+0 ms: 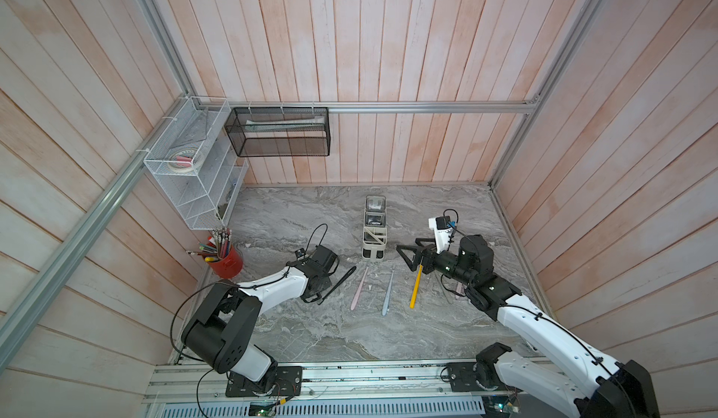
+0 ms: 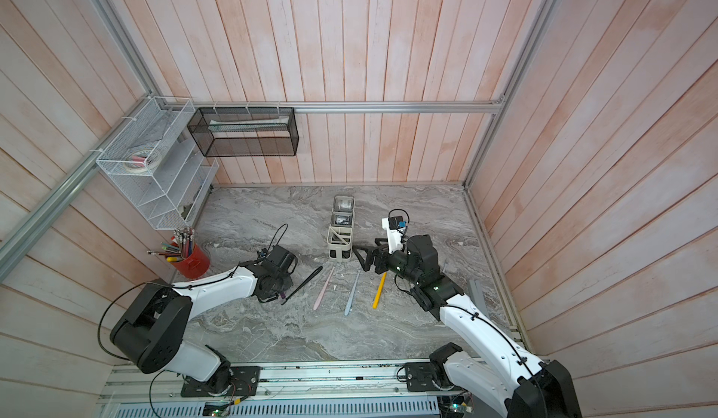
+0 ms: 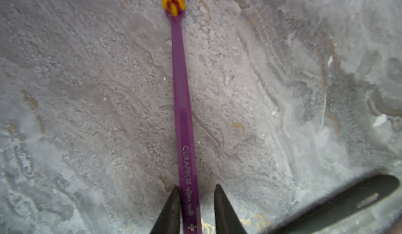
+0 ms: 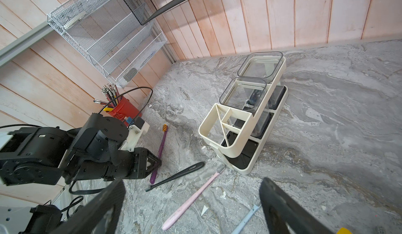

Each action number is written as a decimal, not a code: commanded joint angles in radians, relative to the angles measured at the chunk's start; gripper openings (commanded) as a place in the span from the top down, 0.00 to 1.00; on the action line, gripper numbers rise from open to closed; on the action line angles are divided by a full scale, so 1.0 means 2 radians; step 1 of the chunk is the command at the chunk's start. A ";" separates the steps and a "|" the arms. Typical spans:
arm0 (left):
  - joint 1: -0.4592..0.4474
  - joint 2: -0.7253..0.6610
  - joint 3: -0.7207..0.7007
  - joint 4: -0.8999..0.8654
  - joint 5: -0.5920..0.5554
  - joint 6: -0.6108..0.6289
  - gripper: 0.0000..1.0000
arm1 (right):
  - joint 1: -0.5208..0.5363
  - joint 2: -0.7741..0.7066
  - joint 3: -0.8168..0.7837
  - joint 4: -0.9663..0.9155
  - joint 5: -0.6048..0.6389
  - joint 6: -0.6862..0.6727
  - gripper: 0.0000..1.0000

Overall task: Place the toothbrush into the toothbrush holder
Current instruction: Pick up the toothbrush from the center of the board.

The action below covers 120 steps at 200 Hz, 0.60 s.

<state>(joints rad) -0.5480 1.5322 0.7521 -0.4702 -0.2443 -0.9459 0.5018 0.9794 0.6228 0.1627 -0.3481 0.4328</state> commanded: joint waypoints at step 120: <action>0.007 -0.022 -0.019 -0.051 -0.016 0.027 1.00 | 0.004 0.004 0.029 -0.017 0.004 -0.003 0.02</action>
<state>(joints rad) -0.5423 1.5066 0.7219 -0.4503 -0.2611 -0.9268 0.5026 0.9798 0.6521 0.1482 -0.3481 0.4328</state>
